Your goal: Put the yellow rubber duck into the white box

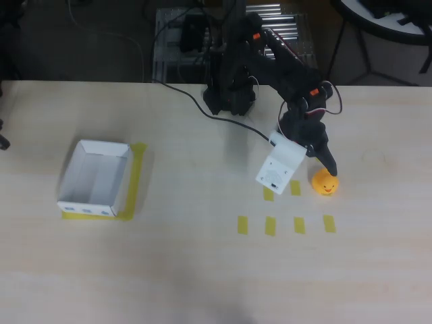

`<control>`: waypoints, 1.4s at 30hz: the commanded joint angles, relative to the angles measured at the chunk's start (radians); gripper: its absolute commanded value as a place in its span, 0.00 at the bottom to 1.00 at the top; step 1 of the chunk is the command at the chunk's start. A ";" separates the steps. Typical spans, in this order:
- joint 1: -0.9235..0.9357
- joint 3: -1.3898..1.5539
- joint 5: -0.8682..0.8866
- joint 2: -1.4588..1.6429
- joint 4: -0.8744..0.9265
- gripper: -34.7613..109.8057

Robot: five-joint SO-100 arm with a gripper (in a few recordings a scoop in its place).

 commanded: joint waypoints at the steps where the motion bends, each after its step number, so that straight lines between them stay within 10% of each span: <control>1: -0.046 -0.184 0.017 -0.035 0.031 0.63; 42: -0.138 -0.482 0.081 -0.428 0.029 0.61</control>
